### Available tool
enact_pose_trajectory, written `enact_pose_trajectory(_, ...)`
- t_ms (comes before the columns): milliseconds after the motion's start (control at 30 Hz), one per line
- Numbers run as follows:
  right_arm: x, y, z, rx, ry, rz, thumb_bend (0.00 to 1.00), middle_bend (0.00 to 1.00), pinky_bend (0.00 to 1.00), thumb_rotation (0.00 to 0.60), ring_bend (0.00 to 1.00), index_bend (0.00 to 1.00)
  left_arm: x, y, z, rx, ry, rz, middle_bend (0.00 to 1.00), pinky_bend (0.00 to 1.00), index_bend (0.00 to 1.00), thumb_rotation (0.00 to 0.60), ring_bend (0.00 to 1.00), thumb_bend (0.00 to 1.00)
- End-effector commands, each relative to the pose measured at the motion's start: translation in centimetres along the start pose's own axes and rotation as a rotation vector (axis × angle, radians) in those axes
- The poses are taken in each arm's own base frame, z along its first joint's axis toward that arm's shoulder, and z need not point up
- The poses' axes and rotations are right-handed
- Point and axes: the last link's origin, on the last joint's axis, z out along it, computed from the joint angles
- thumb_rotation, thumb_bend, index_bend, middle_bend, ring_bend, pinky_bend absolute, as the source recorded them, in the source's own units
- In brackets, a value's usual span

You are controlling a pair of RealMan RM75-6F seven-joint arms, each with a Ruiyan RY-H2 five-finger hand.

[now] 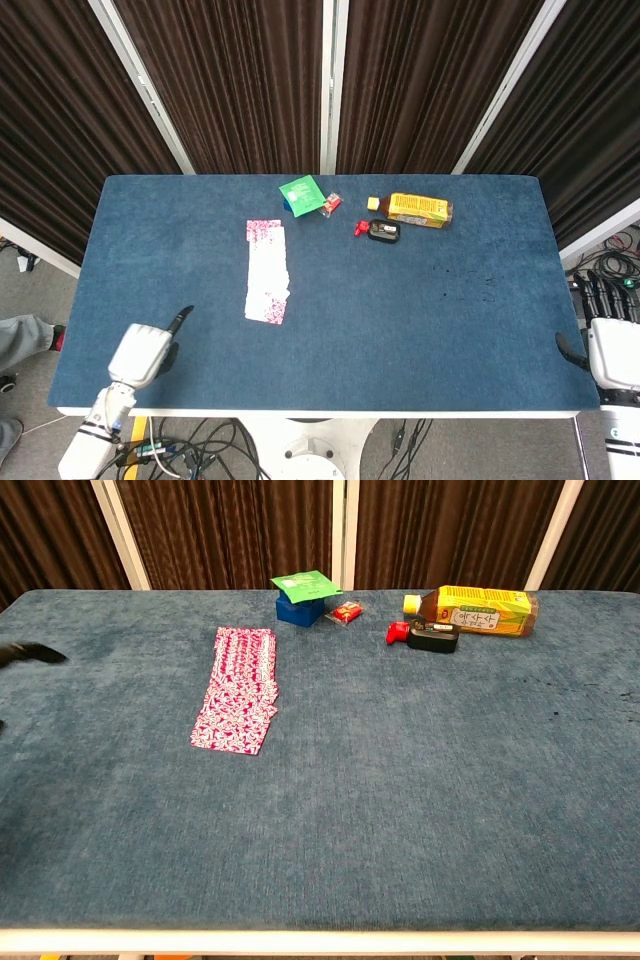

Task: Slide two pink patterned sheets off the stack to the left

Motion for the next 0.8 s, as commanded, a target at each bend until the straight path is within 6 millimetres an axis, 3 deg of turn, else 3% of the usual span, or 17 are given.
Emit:
enact_pose_trajectory(33,0.2,0.1,0.2,-0.003,0.004,-0.001,0.21,0.0,0.0,0.6,0.0,0.0,-1.2,1.9,2.0,-0.05,-0.074,-0.002,0.89,1.0,0.1,0.6,0.93,0.57)
enact_pose_trajectory(367,-0.4,0.5,0.6,-0.031,-0.019,-0.008,0.21,0.0,0.0,0.6,0.0,0.0,-3.4,5.3,6.6,-0.135,-0.17,0.017,0.91,1.0,0.1,0.6,0.93,0.58)
enact_pose_trajectory(800,-0.6,0.3,0.6,-0.023,-0.019,0.006,0.21,0.0,0.0,0.6,0.0,0.0,-4.0,8.0,9.6,-0.15,-0.174,0.094,0.9,1.0,0.1,0.6,0.93,0.61)
